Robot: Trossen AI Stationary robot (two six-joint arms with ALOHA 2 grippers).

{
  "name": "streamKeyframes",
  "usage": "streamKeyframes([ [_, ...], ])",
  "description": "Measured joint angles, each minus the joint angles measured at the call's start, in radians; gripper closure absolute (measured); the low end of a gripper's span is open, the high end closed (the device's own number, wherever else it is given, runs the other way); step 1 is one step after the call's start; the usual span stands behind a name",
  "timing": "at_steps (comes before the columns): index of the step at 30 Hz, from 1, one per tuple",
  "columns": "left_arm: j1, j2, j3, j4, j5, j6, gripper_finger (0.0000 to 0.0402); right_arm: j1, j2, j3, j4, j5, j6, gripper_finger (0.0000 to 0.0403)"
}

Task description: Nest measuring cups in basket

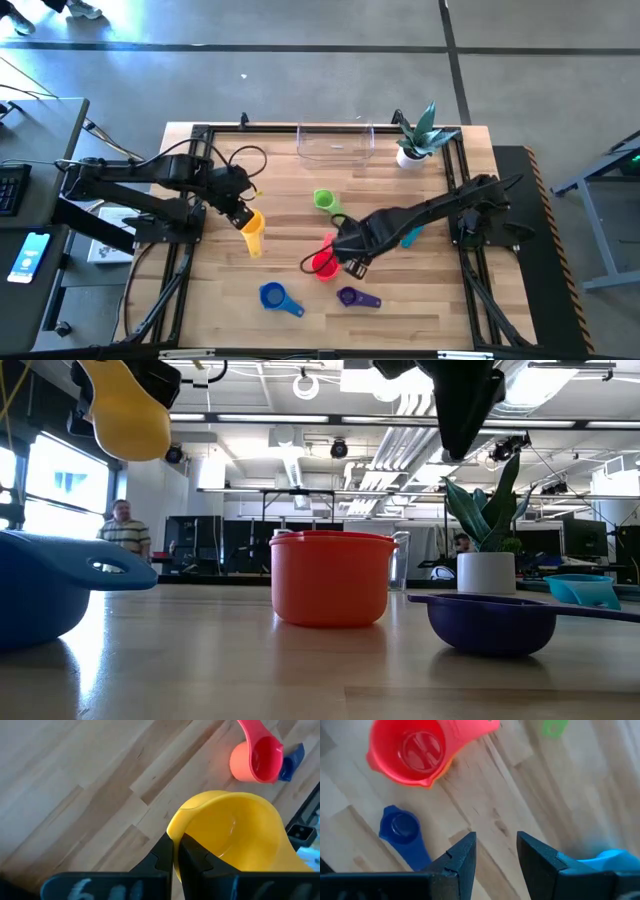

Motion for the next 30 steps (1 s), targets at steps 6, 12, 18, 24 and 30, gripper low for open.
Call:
streamKeyframes([
  [6, -0.004, 0.0, 0.0, 0.0, -0.041, -0.037, 0.0398, 0.025, 0.0, -0.06, 0.12, -0.008, 0.16, 0.027],
  [12, -0.004, 0.0, 0.0, -0.001, -0.038, 0.03, 0.0398, 0.032, 0.0, -0.092, 0.204, -0.051, 0.376, 0.027],
  [18, -0.004, 0.0, 0.0, -0.002, -0.038, 0.092, 0.0398, 0.048, -0.001, -0.154, 0.292, -0.033, 0.55, 0.027],
  [24, -0.004, 0.0, 0.0, -0.002, -0.037, 0.142, 0.0398, 0.084, -0.001, -0.249, 0.49, -0.054, 0.686, 0.027],
  [30, -0.004, 0.0, 0.0, -0.003, -0.036, 0.182, 0.0398, 0.112, 0.002, -0.298, 0.64, -0.043, 0.717, 0.027],
])
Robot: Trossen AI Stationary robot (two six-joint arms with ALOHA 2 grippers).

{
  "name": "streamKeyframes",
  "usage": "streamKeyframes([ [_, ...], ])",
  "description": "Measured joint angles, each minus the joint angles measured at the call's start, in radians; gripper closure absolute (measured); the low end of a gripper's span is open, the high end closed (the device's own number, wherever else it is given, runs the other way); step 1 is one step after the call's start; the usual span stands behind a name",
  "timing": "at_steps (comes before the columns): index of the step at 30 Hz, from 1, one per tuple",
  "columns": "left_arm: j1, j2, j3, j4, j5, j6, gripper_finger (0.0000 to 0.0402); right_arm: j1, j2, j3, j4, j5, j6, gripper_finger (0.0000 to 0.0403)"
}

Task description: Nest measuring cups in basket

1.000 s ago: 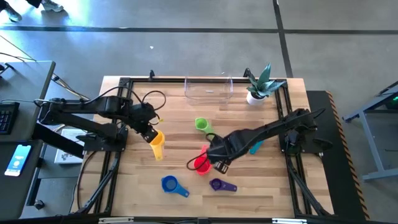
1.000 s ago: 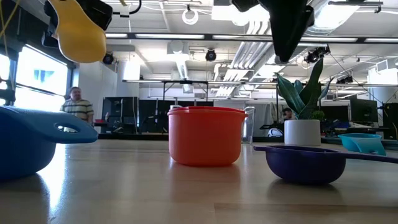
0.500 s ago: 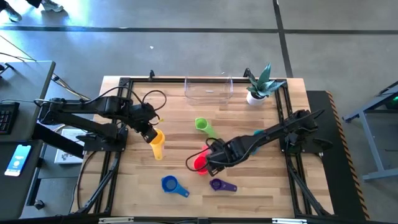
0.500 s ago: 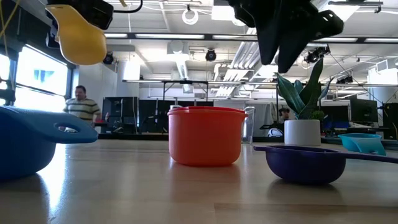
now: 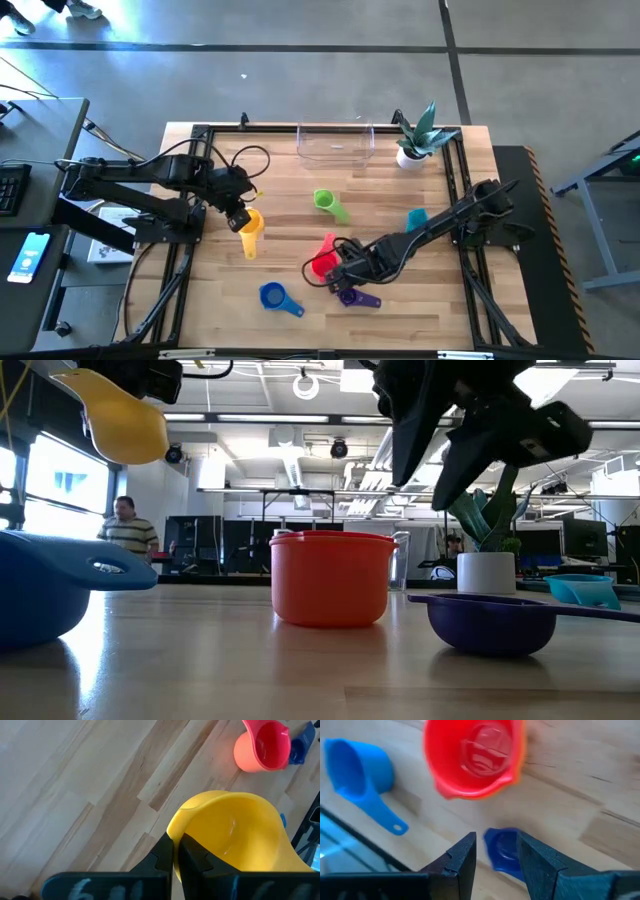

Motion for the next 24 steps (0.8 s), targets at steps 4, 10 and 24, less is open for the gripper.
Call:
streamKeyframes([
  [4, 0.0, 0.0, 0.0, 0.0, 0.0, 0.005, 0.0398, 0.008, 0.028, -0.002, 0.025, 0.048, -0.088, 0.027],
  [10, 0.0, 0.0, 0.0, 0.0, 0.0, 0.011, 0.0398, 0.007, 0.081, -0.002, 0.09, 0.019, -0.147, 0.027],
  [24, 0.0, 0.0, 0.0, 0.0, -0.001, 0.008, 0.0398, -0.038, 0.137, -0.002, 0.161, 0.057, -0.212, 0.027],
])
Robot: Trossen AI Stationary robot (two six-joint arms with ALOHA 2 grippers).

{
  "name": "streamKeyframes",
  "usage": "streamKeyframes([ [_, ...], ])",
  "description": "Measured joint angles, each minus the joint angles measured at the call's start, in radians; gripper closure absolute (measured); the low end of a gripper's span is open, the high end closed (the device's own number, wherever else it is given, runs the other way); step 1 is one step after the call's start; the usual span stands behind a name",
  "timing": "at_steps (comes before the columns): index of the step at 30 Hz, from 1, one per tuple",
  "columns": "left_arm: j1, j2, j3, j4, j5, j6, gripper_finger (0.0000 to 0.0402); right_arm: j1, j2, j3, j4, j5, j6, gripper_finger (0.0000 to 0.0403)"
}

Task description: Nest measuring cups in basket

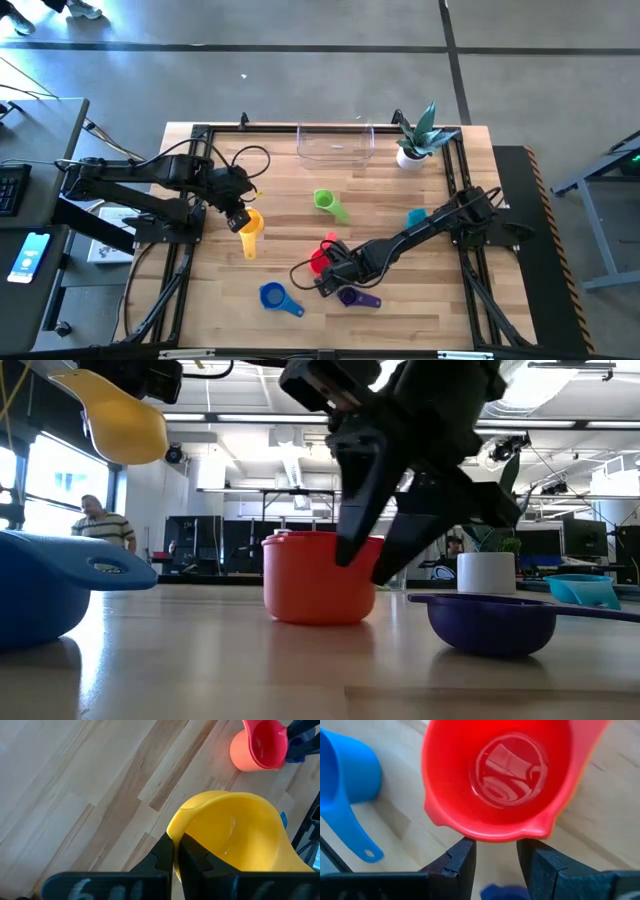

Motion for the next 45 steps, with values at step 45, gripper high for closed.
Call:
streamKeyframes([
  [45, 0.067, 0.14, -0.076, 0.025, -0.169, -0.1, 0.0398, -0.155, -0.001, 0.469, -0.34, 0.179, -0.258, 0.027],
])
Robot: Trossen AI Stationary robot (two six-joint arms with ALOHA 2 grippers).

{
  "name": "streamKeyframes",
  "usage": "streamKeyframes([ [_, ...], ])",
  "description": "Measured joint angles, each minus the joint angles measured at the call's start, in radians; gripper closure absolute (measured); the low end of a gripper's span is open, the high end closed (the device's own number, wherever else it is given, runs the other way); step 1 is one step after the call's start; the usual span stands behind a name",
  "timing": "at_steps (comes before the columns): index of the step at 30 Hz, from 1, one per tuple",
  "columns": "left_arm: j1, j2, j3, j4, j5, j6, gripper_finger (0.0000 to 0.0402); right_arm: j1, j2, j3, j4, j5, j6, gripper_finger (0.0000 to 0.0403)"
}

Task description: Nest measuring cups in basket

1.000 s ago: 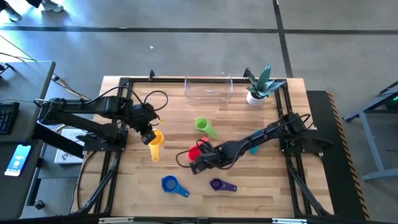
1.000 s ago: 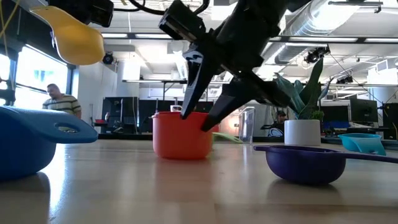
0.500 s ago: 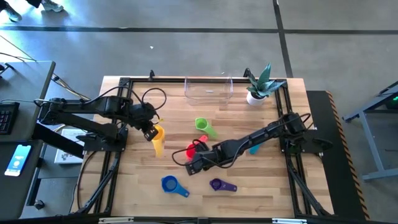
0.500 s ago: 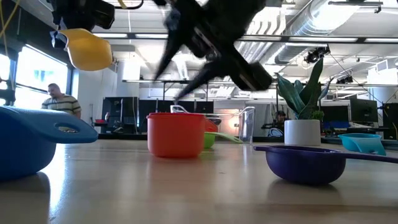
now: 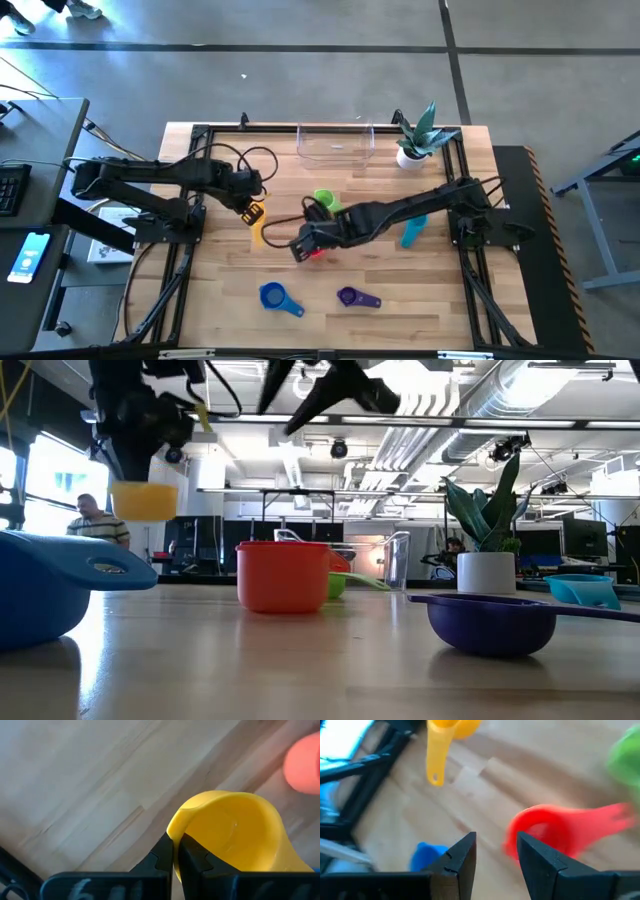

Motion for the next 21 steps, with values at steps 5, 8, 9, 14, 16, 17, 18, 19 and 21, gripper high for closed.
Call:
streamKeyframes([
  [5, 0.029, 0.02, -0.045, 0.076, 0.023, -0.061, 0.0398, -0.04, 0.0, 0.18, -0.249, 0.072, -0.145, 0.027],
  [8, 0.04, 0.031, -0.072, 0.149, 0.063, -0.099, 0.0398, -0.071, 0.0, 0.271, -0.325, 0.075, -0.254, 0.027],
  [9, 0.041, 0.035, -0.078, 0.17, 0.064, -0.111, 0.0398, -0.082, 0.0, 0.296, -0.343, 0.077, -0.286, 0.027],
  [14, 0.041, 0.086, -0.09, 0.234, 0.047, -0.163, 0.0398, -0.142, -0.001, 0.396, -0.42, 0.077, -0.426, 0.027],
  [16, 0.041, 0.107, -0.102, 0.252, 0.047, -0.189, 0.0398, -0.167, 0.0, 0.428, -0.456, 0.074, -0.476, 0.027],
  [17, 0.041, 0.118, -0.11, 0.269, 0.047, -0.202, 0.0398, -0.179, 0.0, 0.442, -0.463, 0.074, -0.491, 0.027],
  [18, 0.041, 0.131, -0.118, 0.282, 0.047, -0.215, 0.0398, -0.19, -0.001, 0.453, -0.467, 0.074, -0.507, 0.027],
  [19, 0.041, 0.139, -0.127, 0.288, 0.047, -0.228, 0.0398, -0.201, -0.001, 0.463, -0.478, 0.071, -0.525, 0.027],
  [21, 0.041, 0.162, -0.14, 0.291, 0.051, -0.248, 0.0398, -0.221, 0.0, 0.479, -0.508, 0.066, -0.563, 0.027],
])
